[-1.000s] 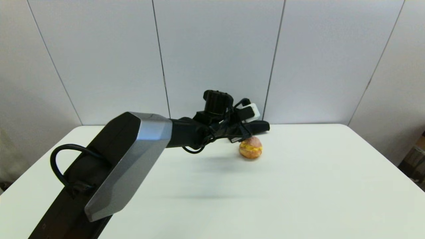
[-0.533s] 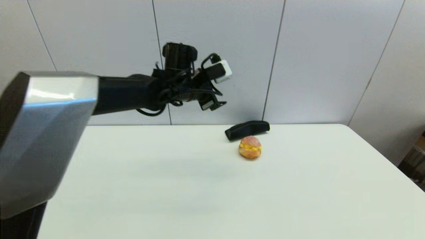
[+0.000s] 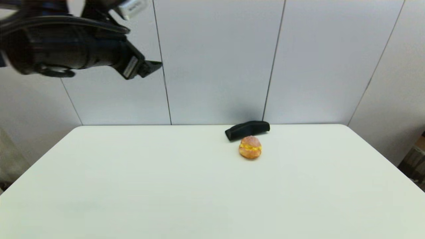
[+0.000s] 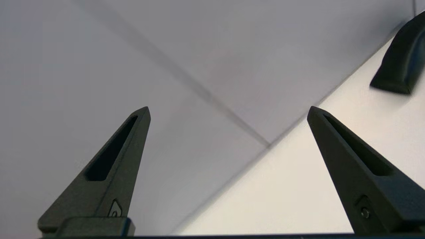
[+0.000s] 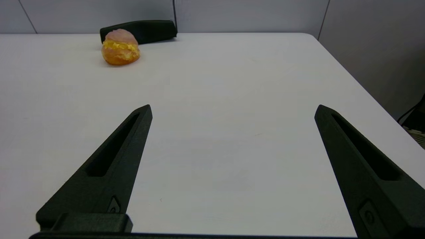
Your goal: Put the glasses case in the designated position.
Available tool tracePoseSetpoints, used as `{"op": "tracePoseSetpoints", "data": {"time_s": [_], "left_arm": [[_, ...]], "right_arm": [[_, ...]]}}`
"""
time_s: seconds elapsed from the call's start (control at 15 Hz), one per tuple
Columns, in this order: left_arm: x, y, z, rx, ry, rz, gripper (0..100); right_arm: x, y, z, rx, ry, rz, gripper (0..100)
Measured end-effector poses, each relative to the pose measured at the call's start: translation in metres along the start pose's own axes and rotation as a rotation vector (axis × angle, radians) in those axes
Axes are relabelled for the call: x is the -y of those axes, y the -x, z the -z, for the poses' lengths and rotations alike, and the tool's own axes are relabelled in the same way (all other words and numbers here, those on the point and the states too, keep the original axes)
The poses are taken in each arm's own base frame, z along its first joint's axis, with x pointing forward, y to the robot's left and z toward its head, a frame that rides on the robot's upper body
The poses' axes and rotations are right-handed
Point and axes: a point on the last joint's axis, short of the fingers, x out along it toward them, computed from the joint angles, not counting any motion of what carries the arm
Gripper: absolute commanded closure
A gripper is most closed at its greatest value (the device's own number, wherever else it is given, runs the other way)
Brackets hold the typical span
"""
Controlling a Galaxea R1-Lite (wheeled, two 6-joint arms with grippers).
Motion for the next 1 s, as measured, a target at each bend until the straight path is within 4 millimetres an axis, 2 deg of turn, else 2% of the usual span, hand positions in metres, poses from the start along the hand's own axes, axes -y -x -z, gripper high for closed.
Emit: {"op": "tracePoseSetpoints", "data": {"time_s": [0.2, 0.47, 0.73, 1.0], "left_arm": [[-0.002, 0.078, 0.027, -0.029, 0.142, -0.06, 0], [0.021, 0.163, 0.078, 0.013, 0.267, -0.084, 0], [0.06, 0.221, 0.135, 0.067, 0.32, -0.064, 0], [0.095, 0.249, 0.178, 0.059, 0.391, -0.141, 0]], "right_arm": [[0.0, 0.0, 0.0, -0.001, 0.0, -0.001, 0], [0.0, 0.0, 0.0, 0.0, 0.0, 0.0, 0], [0.0, 0.0, 0.0, 0.0, 0.0, 0.0, 0], [0.0, 0.0, 0.0, 0.0, 0.0, -0.001, 0]]}}
